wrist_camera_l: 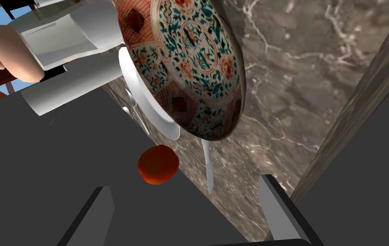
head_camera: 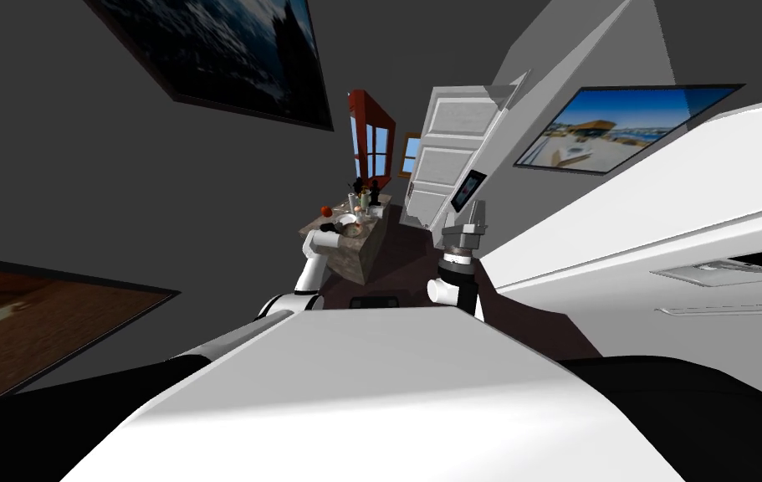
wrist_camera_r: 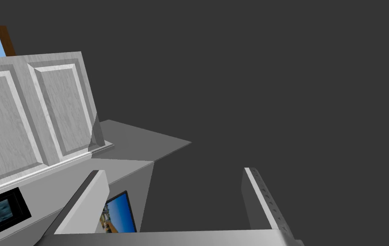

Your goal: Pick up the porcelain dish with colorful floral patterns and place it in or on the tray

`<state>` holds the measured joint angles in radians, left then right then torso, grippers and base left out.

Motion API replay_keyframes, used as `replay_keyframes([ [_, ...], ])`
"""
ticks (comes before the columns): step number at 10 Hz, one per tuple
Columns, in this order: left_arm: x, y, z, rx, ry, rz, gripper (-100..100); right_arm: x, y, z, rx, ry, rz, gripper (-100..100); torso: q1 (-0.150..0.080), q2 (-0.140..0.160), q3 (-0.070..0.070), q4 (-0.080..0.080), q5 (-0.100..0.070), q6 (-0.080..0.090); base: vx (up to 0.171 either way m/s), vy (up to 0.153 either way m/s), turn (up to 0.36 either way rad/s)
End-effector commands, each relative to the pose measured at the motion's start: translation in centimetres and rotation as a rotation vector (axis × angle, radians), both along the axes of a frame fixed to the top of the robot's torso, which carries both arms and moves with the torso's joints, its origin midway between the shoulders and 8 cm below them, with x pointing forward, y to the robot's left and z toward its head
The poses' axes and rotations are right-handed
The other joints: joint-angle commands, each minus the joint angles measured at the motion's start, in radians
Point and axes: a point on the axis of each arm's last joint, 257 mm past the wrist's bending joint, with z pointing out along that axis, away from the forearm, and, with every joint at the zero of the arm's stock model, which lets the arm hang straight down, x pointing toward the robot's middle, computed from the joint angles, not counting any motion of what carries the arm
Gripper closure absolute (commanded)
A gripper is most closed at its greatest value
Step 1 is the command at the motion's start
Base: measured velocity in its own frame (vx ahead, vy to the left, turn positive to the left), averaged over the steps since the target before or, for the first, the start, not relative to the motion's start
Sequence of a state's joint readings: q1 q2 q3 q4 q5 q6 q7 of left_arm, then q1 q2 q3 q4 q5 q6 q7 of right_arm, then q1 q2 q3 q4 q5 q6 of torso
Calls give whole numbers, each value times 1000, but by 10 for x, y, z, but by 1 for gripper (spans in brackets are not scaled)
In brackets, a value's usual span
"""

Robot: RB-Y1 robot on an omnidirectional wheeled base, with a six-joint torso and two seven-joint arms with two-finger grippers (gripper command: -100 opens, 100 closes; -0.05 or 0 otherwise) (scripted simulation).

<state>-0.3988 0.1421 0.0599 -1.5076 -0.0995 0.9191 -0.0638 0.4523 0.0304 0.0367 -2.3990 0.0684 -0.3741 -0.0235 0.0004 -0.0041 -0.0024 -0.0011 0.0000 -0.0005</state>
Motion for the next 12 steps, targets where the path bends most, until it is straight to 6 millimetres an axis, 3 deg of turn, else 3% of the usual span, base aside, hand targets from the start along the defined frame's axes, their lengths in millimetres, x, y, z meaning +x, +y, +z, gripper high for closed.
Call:
replay_keyframes([
  [1,-1,-12,-11,-11,48,2,-100,0,0,0,0,0,0,0,0,0,0,0,0,0,56,-5,129],
  [6,-17,-63,-55,-82,181,-18,-100,0,0,0,0,0,0,0,0,1,0,0,0,0,53,-11,69],
  [7,-21,-70,-62,-92,198,-21,-100,0,0,0,0,0,0,0,0,2,1,0,0,0,21,-3,20],
  [8,-19,-64,-59,-85,186,-19,-100,0,0,0,0,0,0,0,0,2,1,0,0,0,7,-2,2],
  [9,-20,-64,-60,-86,189,-19,0,0,0,0,0,0,0,0,1,3,2,1,0,0,0,0,0],
  [10,-16,-56,-62,-84,189,-11,-100,0,0,0,0,0,0,0,1,4,2,1,0,0,-11,-12,-61],
  [12,-8,-38,-64,-83,184,6,-100,0,0,0,0,0,0,0,0,5,3,1,0,1,-32,-28,-116],
])
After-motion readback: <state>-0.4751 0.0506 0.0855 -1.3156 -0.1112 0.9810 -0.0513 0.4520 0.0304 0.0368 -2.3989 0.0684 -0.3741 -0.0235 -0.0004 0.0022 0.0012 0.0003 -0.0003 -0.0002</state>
